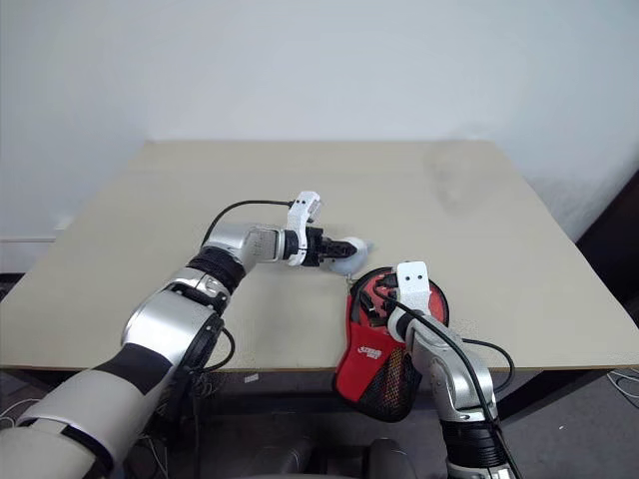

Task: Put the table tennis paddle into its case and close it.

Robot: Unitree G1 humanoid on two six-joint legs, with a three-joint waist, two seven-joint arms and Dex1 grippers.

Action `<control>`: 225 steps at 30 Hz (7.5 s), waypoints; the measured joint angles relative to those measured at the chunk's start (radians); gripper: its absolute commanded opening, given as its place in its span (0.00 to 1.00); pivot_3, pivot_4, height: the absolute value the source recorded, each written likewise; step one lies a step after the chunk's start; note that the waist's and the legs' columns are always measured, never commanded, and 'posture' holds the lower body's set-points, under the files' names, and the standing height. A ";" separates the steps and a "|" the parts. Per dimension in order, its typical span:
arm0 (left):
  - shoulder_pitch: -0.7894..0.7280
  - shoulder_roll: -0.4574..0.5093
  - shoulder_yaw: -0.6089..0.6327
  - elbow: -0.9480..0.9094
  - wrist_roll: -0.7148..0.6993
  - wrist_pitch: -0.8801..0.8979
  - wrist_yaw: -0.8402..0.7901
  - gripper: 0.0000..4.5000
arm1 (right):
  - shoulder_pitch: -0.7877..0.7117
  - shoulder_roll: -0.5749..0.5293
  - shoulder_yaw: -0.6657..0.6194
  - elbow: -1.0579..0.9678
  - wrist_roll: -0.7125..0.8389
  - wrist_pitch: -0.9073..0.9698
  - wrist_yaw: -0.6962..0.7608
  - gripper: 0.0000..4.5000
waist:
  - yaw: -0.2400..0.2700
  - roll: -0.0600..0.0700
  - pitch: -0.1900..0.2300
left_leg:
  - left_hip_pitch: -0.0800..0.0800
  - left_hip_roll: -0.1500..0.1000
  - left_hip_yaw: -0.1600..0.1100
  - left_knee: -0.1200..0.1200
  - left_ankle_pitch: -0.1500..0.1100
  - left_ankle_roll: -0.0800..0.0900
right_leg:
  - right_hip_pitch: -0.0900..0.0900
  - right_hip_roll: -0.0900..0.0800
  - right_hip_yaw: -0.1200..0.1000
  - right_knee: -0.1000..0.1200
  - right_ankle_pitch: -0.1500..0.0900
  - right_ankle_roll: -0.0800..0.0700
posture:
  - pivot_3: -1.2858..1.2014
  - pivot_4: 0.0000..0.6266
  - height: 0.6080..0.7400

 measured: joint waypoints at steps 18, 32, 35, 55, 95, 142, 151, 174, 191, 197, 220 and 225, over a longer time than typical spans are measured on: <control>-0.065 -0.065 0.112 0.073 0.282 -0.265 0.092 1.00 | 0.012 0.010 0.002 0.011 -0.037 -0.021 0.002 1.00 | 0.002 -0.003 -0.001 | 0.000 -0.001 -0.003 0.002 0.000 0.001 | 0.003 -0.001 -0.005 0.000 0.000 0.000 | 0.52 0.00 1.00; -0.032 -0.128 0.189 0.131 0.354 -0.081 0.092 1.00 | 0.008 0.011 0.006 0.012 -0.072 -0.008 -0.008 1.00 | 0.003 -0.003 -0.002 | 0.000 -0.002 -0.009 0.003 0.000 0.001 | 0.005 0.000 -0.010 0.000 0.000 0.000 | 0.52 0.00 1.00; -0.026 -0.145 0.197 0.131 0.358 -0.084 0.088 0.80 | 0.006 0.011 0.004 0.010 -0.074 0.001 -0.008 1.00 | 0.003 -0.004 -0.002 | 0.000 -0.002 -0.010 0.003 0.000 0.001 | 0.005 -0.001 -0.011 0.000 0.000 0.000 | 0.52 0.00 1.00; -0.025 -0.174 0.262 0.131 0.386 -0.098 0.059 0.03 | -0.023 0.006 0.011 0.014 -0.096 0.120 -0.015 1.00 | 0.003 -0.012 -0.015 | 0.001 -0.003 -0.014 0.003 -0.001 0.001 | 0.007 -0.001 -0.014 -0.001 0.000 0.000 | 0.52 0.00 1.00; -0.106 -0.302 0.251 0.221 0.511 -0.452 0.184 0.03 | 0.061 0.058 -0.003 -0.092 -0.111 0.146 -0.058 1.00 | 0.005 -0.013 -0.016 | 0.001 -0.003 -0.015 0.003 -0.001 0.001 | 0.009 -0.001 -0.016 -0.002 0.000 0.001 | 0.52 0.00 1.00; 0.184 -0.016 0.062 -0.189 0.396 -0.418 -0.878 0.72 | -0.109 -0.277 -0.318 -0.009 0.049 0.203 0.181 1.00 | -0.004 -0.001 -0.010 | -0.003 -0.003 -0.015 0.003 -0.001 0.001 | 0.003 -0.002 -0.012 -0.001 0.000 0.000 | 0.52 0.00 1.00; 0.318 -0.165 -0.055 -0.253 0.494 -0.445 -0.549 0.72 | -0.288 -0.274 -0.325 0.099 0.054 0.201 0.153 1.00 | 0.001 0.000 -0.009 | -0.003 -0.003 -0.015 0.003 0.000 0.001 | 0.003 -0.002 -0.011 0.000 0.000 0.000 | 0.52 0.00 1.00; 0.373 -0.183 -0.173 -0.400 0.560 -0.355 -0.417 0.72 | -0.607 -0.114 -0.203 0.592 0.099 0.204 0.236 1.00 | -0.007 0.002 -0.012 | 0.001 -0.003 -0.015 0.002 0.000 0.001 | 0.005 -0.001 -0.012 0.000 0.000 0.000 | 0.52 0.00 1.00; 0.405 -0.176 -0.174 -0.468 0.560 -0.290 -0.404 0.72 | -0.799 -0.089 -0.176 1.100 0.049 0.007 0.347 1.00 | -0.011 0.007 -0.018 | 0.001 -0.003 -0.015 0.001 -0.001 0.000 | 0.005 0.000 -0.011 0.000 0.000 -0.001 | 0.52 0.00 1.00; 0.407 -0.176 -0.177 -0.470 0.560 -0.289 -0.401 0.73 | -0.835 -0.069 -0.131 1.161 0.012 -0.007 0.386 0.96 | -0.011 0.008 -0.020 | 0.001 -0.003 -0.015 0.001 -0.001 0.000 | 0.005 0.000 -0.012 0.000 0.000 -0.001 | 0.52 0.00 1.00; 0.392 -0.182 -0.178 -0.466 0.557 -0.250 -0.400 0.73 | -0.744 -0.030 -0.242 1.083 -0.033 -0.272 0.082 0.04 | -0.011 0.009 -0.022 | 0.001 -0.003 -0.015 0.001 0.000 -0.001 | 0.005 0.000 -0.011 0.000 0.000 -0.001 | 0.52 0.00 1.00; 0.380 -0.191 -0.178 -0.446 0.555 -0.249 -0.399 0.73 | -0.719 -0.044 -0.277 1.085 -0.033 -0.319 0.025 0.04 | -0.009 0.009 -0.022 | 0.001 -0.004 -0.015 0.001 0.000 -0.001 | 0.006 0.000 -0.011 0.000 0.000 -0.001 | 0.52 0.00 1.00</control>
